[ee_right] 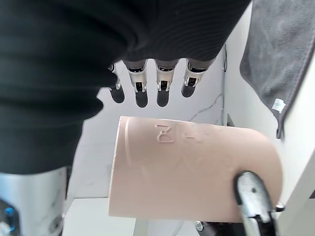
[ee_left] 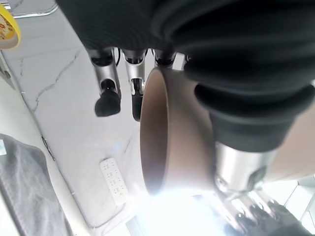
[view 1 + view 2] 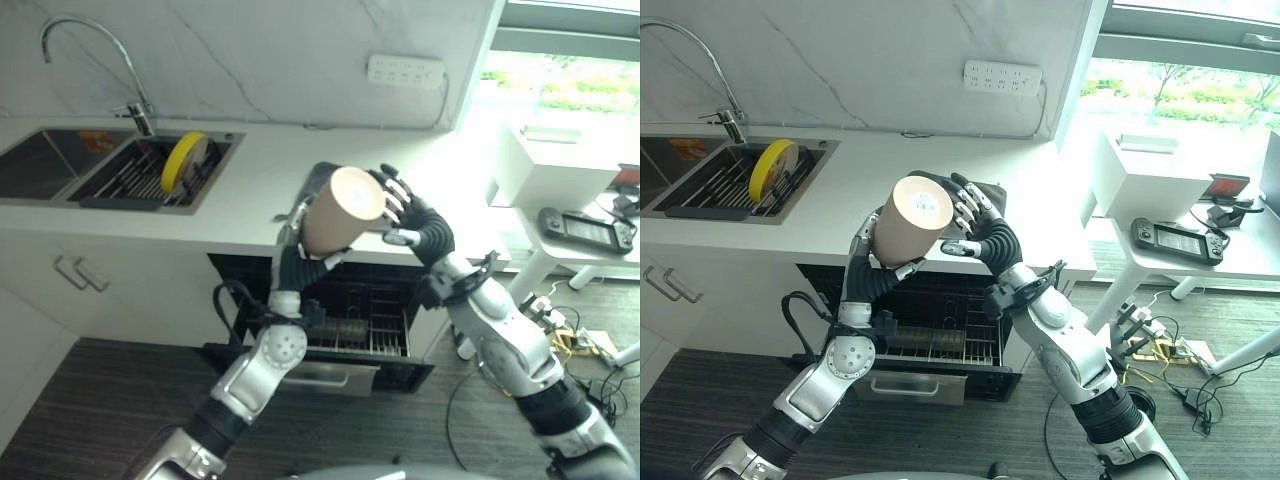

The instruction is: Place the dishes in the dishwasher.

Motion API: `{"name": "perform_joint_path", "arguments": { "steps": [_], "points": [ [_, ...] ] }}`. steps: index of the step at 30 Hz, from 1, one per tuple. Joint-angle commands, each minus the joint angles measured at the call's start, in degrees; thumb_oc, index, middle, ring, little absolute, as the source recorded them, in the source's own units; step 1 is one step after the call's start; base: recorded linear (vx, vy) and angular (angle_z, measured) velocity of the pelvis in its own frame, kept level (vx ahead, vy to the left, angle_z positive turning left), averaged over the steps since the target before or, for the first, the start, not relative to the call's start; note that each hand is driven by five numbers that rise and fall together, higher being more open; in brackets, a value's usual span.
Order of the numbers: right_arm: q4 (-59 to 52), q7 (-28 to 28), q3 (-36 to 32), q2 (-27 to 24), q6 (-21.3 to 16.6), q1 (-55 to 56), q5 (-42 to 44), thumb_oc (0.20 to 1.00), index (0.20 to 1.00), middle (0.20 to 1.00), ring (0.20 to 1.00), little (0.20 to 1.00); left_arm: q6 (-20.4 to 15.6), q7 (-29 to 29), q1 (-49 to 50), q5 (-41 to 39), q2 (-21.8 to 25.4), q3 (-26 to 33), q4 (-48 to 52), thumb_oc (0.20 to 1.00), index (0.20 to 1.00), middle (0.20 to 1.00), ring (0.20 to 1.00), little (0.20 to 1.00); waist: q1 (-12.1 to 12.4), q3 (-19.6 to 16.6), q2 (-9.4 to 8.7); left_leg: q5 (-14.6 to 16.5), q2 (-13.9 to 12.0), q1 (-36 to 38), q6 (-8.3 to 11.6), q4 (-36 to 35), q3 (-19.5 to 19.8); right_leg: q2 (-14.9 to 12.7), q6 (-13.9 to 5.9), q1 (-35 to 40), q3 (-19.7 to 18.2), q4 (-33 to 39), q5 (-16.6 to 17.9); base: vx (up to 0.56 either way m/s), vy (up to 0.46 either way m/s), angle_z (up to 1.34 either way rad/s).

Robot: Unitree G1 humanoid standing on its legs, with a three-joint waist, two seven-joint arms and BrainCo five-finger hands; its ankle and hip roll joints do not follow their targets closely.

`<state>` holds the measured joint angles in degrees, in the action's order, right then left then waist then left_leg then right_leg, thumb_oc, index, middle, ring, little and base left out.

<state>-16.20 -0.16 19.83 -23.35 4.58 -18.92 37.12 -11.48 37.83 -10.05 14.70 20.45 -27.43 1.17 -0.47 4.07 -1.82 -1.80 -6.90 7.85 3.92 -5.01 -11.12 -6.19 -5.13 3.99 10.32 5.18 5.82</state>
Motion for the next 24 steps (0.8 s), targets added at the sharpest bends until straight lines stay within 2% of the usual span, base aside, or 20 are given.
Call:
{"name": "perform_joint_path", "arguments": {
  "steps": [1, 8, 24],
  "points": [
    [-0.1, -1.3, -0.9, 3.7, -2.5, -6.3, -0.3, 1.0, 1.0, 1.0, 1.0, 1.0, -4.5, 0.1, -7.9, 2.2, 1.9, -1.6, -1.0, 0.2, 0.2, 0.2, 0.2, 0.2, 1.6, -0.8, -3.55, 6.9, -4.4, 0.8, 0.76, 0.0, 1.8, -5.5, -4.19, 4.7, 2.0, -0.2, -6.5, 0.0, 0.0, 0.0],
    [0.7, -2.7, 0.2, 4.5, -2.3, -8.6, -2.3, 1.0, 1.0, 1.0, 1.0, 1.0, -4.7, -0.3, -8.6, 2.9, 1.8, -3.1, -1.1, 0.2, 0.2, 0.2, 0.2, 0.2, 2.0, -1.0, -3.31, 7.0, -4.3, 0.7, 0.76, 0.0, 2.0, -5.6, -4.12, 4.7, 2.3, -0.2, -6.6, -0.01, -0.001, 0.0],
    [0.5, -4.6, 1.2, 4.7, -0.4, -10.5, -9.0, 1.0, 1.0, 1.0, 1.0, 1.0, -1.3, -3.2, -9.2, -1.1, 1.7, -3.4, 0.8, 0.2, 0.2, 0.2, 0.2, 0.2, 1.9, -0.9, -2.78, 6.4, -4.2, 0.4, 0.68, 0.0, 1.8, -5.7, -3.88, 4.4, 2.5, -0.2, -6.2, -0.01, 0.001, 0.03]
  ]
}}
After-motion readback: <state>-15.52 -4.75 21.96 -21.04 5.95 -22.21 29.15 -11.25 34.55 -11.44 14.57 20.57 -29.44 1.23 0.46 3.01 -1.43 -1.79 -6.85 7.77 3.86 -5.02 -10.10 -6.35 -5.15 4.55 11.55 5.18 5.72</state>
